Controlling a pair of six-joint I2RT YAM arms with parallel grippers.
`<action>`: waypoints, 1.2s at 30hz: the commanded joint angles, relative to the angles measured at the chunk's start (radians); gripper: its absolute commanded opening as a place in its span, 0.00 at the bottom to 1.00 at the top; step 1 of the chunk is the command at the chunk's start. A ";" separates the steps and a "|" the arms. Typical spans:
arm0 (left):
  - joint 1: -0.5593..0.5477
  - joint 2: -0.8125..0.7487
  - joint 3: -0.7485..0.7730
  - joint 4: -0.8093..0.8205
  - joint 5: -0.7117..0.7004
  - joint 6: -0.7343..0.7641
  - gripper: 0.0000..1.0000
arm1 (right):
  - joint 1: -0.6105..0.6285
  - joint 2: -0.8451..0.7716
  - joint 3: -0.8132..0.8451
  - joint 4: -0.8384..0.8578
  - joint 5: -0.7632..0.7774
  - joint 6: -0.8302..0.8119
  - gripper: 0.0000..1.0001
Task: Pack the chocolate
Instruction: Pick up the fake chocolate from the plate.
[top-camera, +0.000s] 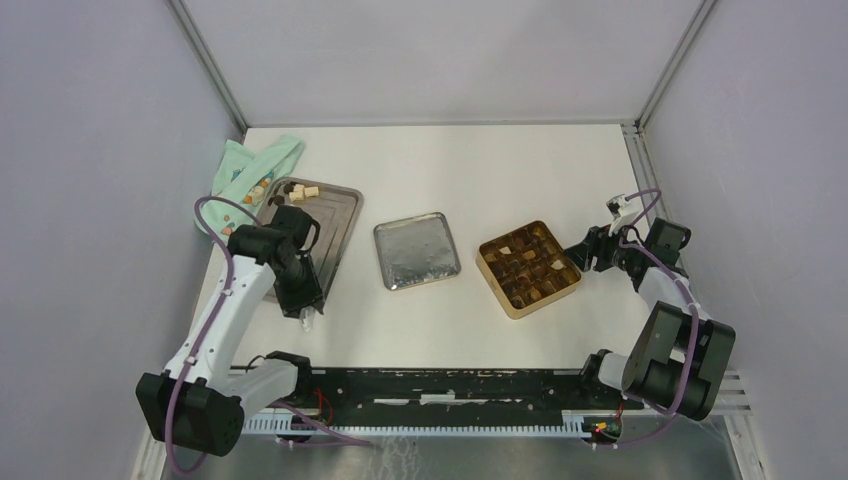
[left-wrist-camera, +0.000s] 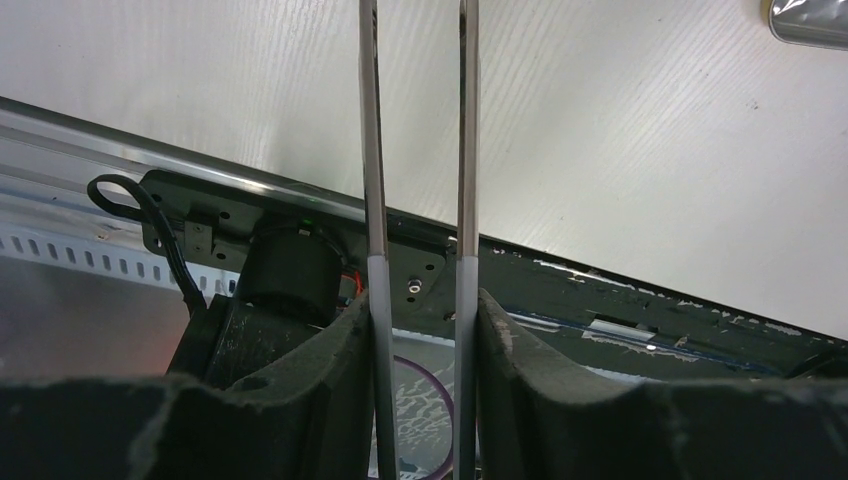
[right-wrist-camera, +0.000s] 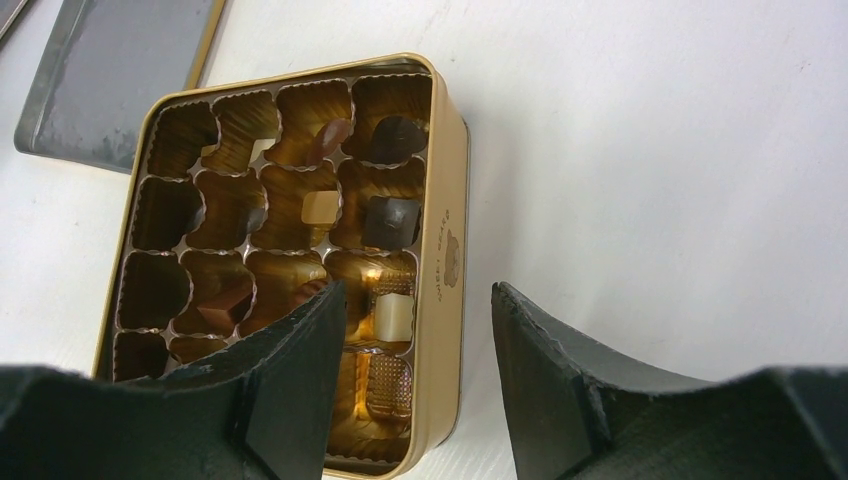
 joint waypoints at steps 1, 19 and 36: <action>-0.009 -0.012 -0.005 0.012 -0.003 -0.043 0.43 | -0.006 0.003 0.016 0.012 -0.028 -0.015 0.61; -0.052 0.046 -0.015 0.053 0.001 -0.041 0.44 | -0.007 0.012 0.018 0.009 -0.036 -0.019 0.61; -0.051 0.064 -0.006 0.053 -0.031 -0.029 0.34 | -0.010 0.010 0.019 0.005 -0.042 -0.021 0.61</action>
